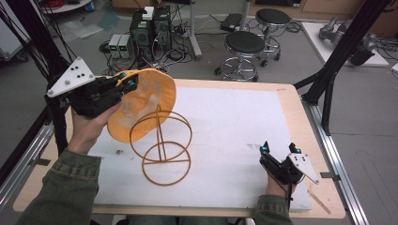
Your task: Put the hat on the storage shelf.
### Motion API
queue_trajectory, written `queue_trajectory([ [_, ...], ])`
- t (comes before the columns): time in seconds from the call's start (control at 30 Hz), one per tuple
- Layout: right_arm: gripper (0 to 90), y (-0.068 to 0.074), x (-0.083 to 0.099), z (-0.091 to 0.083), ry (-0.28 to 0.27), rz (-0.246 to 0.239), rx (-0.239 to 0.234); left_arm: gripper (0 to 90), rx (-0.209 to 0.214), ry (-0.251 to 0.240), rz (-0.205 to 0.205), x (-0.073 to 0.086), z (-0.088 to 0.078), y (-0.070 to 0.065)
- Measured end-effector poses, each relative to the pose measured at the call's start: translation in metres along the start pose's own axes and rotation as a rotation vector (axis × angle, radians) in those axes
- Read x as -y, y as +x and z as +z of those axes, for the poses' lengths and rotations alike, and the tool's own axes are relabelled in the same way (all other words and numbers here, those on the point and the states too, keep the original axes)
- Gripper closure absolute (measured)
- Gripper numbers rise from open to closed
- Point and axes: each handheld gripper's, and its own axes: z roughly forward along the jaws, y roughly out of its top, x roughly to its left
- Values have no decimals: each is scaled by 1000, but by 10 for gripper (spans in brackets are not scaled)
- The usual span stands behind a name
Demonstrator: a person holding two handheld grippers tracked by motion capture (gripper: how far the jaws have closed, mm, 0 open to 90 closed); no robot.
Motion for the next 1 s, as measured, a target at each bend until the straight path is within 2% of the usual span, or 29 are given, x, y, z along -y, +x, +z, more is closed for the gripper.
queue_trajectory([
  [0.1, 85, 0, 0, 0, 2, 0, -1, 879, 12, -11, 14, -1, -1, -5],
  [0.13, 85, 0, 0, 0, 2, -1, -1, 878, 29, -12, 27, -2, -1, -11],
  [0.27, 85, 0, 0, 0, 0, -6, -2, 878, 40, -10, 59, -4, -2, -17],
  [0.4, 84, 0, 0, 0, 1, -4, 1, 878, 70, -10, 68, -2, -4, -24],
  [0.53, 84, 0, 0, 0, 0, -5, 2, 878, 90, 8, 77, 0, -3, -30],
  [0.67, 85, 0, 0, 0, 0, -6, -1, 877, 124, 17, 96, 2, -3, -44],
  [0.7, 85, 0, 0, 0, 0, -6, -1, 877, 124, 17, 96, 2, -3, -44],
  [0.87, 85, 0, 0, 0, 0, -7, -2, 876, 178, 39, 135, 5, -2, -63],
  [1.0, 85, 0, 0, 0, -2, -11, -1, 875, 198, 56, 161, 8, -1, -72],
])
